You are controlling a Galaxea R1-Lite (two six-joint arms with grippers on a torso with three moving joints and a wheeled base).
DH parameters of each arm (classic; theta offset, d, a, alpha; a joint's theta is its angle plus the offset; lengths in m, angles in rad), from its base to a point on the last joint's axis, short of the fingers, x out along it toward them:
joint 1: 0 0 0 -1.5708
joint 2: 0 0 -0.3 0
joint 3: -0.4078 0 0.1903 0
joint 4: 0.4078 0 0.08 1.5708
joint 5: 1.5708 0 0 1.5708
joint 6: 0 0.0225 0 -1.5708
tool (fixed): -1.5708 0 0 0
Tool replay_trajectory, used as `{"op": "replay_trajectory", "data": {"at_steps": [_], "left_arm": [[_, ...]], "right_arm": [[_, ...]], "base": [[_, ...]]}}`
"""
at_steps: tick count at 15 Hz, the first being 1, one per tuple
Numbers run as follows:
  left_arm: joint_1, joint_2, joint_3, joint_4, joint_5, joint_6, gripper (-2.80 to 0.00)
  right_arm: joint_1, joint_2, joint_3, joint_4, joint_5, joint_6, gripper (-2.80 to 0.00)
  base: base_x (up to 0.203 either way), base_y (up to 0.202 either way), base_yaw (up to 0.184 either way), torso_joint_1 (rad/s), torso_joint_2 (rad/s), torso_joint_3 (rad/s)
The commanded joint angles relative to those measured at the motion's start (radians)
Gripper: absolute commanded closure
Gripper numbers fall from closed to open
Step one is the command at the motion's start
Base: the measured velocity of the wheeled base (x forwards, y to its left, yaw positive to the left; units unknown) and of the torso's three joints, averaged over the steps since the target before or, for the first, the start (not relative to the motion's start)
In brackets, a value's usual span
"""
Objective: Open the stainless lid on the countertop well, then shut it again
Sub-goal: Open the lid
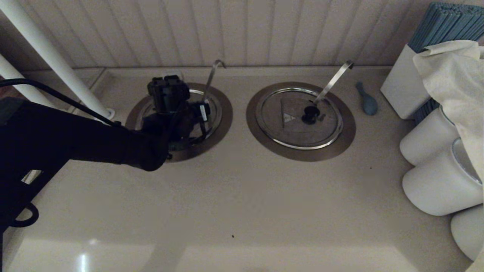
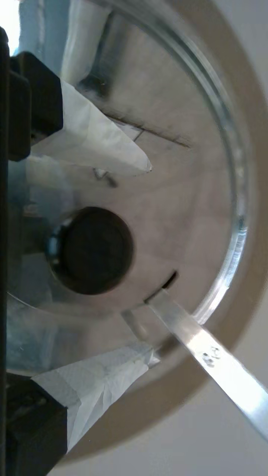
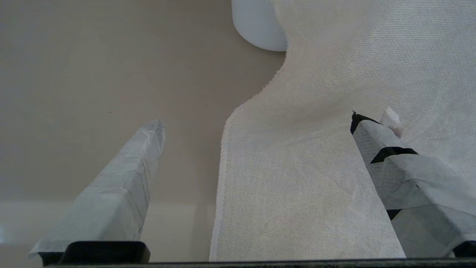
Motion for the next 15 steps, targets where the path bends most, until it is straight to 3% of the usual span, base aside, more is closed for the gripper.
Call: {"op": "replay_trajectory", "data": {"at_steps": [1, 15], "left_arm": [[-0.001, 0.007, 0.013, -0.014, 0.004, -0.001, -2.8], [0.038, 0.006, 0.049, -0.053, 0.0, 0.015, -2.8]], "right_arm": [[0.0, 0.0, 0.0, 0.0, 0.0, 0.0, -2.8], [0.0, 0.0, 0.0, 0.0, 0.0, 0.0, -2.8]], "base": [[0.0, 0.0, 0.0, 0.0, 0.0, 0.0], [0.0, 0.0, 0.0, 0.0, 0.0, 0.0]]}}
